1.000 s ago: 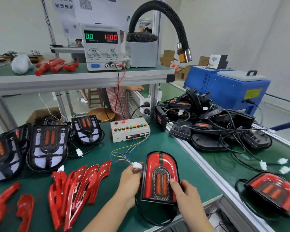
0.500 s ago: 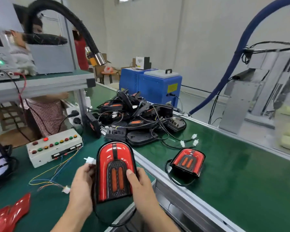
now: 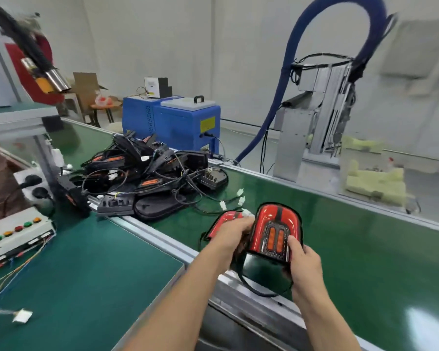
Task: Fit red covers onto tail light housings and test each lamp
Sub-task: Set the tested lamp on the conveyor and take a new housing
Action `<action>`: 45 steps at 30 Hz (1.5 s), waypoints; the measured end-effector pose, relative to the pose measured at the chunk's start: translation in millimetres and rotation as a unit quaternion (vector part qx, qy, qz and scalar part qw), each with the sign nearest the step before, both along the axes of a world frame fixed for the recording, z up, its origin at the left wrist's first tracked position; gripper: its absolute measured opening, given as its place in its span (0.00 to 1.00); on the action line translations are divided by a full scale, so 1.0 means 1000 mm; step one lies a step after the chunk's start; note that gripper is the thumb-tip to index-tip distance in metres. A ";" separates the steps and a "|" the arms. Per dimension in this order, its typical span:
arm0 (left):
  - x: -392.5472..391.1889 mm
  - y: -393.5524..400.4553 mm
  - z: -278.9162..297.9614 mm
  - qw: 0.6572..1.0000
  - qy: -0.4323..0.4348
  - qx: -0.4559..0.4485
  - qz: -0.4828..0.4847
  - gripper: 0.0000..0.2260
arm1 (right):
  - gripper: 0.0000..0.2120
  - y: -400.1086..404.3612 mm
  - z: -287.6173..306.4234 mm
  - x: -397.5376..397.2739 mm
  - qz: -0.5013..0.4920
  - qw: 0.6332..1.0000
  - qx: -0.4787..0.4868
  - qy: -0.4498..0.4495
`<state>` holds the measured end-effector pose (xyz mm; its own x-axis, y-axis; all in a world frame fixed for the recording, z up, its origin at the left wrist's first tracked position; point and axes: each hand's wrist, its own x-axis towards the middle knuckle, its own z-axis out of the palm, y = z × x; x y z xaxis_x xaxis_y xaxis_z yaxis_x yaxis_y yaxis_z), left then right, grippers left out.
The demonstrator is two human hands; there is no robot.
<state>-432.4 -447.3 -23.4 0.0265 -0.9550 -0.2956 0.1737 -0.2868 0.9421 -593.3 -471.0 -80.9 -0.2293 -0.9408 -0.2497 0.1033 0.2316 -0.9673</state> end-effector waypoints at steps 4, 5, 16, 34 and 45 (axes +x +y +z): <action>-0.013 -0.001 -0.015 1.000 -0.020 0.001 0.019 0.23 | 0.16 -0.016 -0.021 -0.017 -0.046 0.998 0.050 0.017; -0.011 0.001 -0.022 0.999 -0.037 -0.020 0.034 0.19 | 0.16 -0.021 -0.024 -0.018 -0.055 0.997 0.055 0.020; 0.000 0.043 -0.070 0.934 -0.342 -0.079 -0.064 0.17 | 0.19 -0.034 -0.027 0.001 -0.032 0.983 0.064 0.170; 0.003 0.080 -0.084 0.918 -0.373 -0.118 -0.059 0.18 | 0.33 -0.018 -0.019 0.005 0.033 0.905 0.054 0.420; 0.102 0.159 -0.066 0.912 -0.362 -0.103 0.160 0.10 | 0.11 0.081 0.006 0.146 0.148 0.873 -0.379 0.270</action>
<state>-330.3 -288.2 -89.4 0.4315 -0.8970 0.0958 -0.4727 -0.1344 0.8709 -447.8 -389.7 -74.9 0.1597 -0.8270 0.5390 -0.3705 -0.5563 -0.7438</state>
